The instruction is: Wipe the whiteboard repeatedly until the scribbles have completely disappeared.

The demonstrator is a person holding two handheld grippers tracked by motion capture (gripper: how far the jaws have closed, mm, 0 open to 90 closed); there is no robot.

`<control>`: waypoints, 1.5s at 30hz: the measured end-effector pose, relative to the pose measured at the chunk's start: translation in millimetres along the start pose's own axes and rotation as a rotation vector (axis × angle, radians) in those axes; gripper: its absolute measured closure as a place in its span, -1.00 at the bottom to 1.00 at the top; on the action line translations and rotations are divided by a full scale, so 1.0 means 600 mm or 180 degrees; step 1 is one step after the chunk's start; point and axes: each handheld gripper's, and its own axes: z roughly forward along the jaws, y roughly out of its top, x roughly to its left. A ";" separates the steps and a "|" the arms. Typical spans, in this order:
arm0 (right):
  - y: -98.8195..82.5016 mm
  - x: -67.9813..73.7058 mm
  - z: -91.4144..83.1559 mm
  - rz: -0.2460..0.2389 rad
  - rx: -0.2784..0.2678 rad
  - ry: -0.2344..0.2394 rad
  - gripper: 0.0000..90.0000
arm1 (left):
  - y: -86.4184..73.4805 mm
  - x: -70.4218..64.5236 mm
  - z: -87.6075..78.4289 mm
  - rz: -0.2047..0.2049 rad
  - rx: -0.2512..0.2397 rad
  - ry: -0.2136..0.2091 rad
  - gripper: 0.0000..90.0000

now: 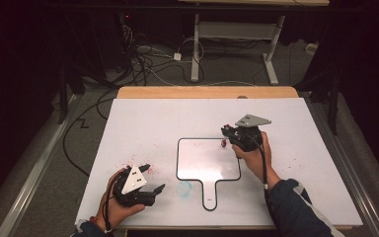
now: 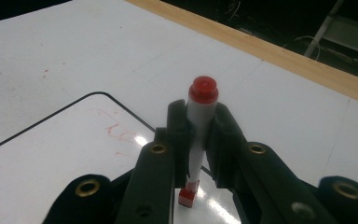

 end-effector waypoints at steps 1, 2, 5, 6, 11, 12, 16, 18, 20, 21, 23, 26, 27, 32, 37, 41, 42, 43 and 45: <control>-0.002 -0.001 -0.002 -0.0002 -0.0019 0.0006 0.81 | 0.000 0.000 0.000 0.0000 0.0002 -0.0003 -0.56; -0.004 0.000 -0.003 -0.0002 -0.0032 0.0006 0.81 | 0.001 -0.001 0.000 0.0002 0.0002 -0.0003 -0.56; -0.005 0.009 0.000 -0.0036 -0.0089 0.0019 0.81 | 0.001 -0.001 0.001 0.0005 0.0006 -0.0007 -0.56; -0.005 0.014 0.003 -0.0023 -0.0111 0.0038 0.81 | 0.001 -0.001 0.001 0.0010 0.0006 -0.0010 -0.56; 0.005 0.044 0.029 0.0002 -0.0216 0.0195 0.81 | 0.001 0.001 0.001 0.0000 -0.0005 -0.0023 -0.56; 0.008 0.052 0.036 0.0020 -0.0230 0.0275 0.81 | 0.000 0.001 0.001 0.0000 -0.0006 -0.0024 -0.56; 0.024 0.087 0.060 0.0046 -0.0211 0.0500 0.81 | -0.001 0.001 0.002 0.0001 -0.0012 -0.0040 -0.56; 0.031 0.103 0.068 -0.0043 -0.0196 0.0538 0.81 | -0.001 0.002 0.000 0.0006 -0.0021 -0.0041 -0.56; 0.035 0.113 0.070 -0.0137 -0.0176 0.0530 0.81 | -0.001 0.002 -0.001 -0.0002 -0.0031 -0.0043 -0.56; 0.035 0.115 0.070 -0.0162 -0.0165 0.0520 0.81 | -0.002 0.002 -0.001 -0.0003 -0.0030 -0.0045 -0.56; 0.034 0.108 0.067 -0.0091 -0.0144 0.0532 0.81 | -0.002 0.002 -0.002 0.0006 -0.0015 -0.0045 -0.56; 0.032 0.092 0.061 -0.0067 -0.0108 0.0402 0.81 | -0.001 0.001 -0.002 0.0013 -0.0012 -0.0044 -0.56; 0.031 0.086 0.058 -0.0065 -0.0102 0.0342 0.81 | -0.001 0.001 -0.001 0.0010 -0.0016 -0.0044 -0.56; 0.026 0.063 0.047 -0.0177 -0.0047 0.0064 0.81 | -0.001 0.000 0.001 0.0020 0.0009 -0.0048 -0.56; 0.022 0.067 0.047 -0.0167 -0.0114 0.0191 0.81 | -0.001 0.001 0.003 0.0006 0.0014 -0.0057 -0.56; 0.021 0.079 0.045 -0.0114 -0.0124 0.0375 0.81 | -0.001 0.000 0.002 0.0014 0.0008 -0.0067 -0.56; 0.020 0.080 0.042 -0.0105 -0.0123 0.0391 0.81 | -0.001 0.000 0.002 0.0009 0.0009 -0.0066 -0.56; 0.018 0.080 0.038 -0.0118 -0.0109 0.0386 0.81 | -0.002 0.001 0.002 0.0010 0.0014 -0.0065 -0.56; 0.016 0.075 0.030 -0.0156 -0.0076 0.0304 0.81 | -0.002 0.001 0.002 0.0010 0.0017 -0.0063 -0.56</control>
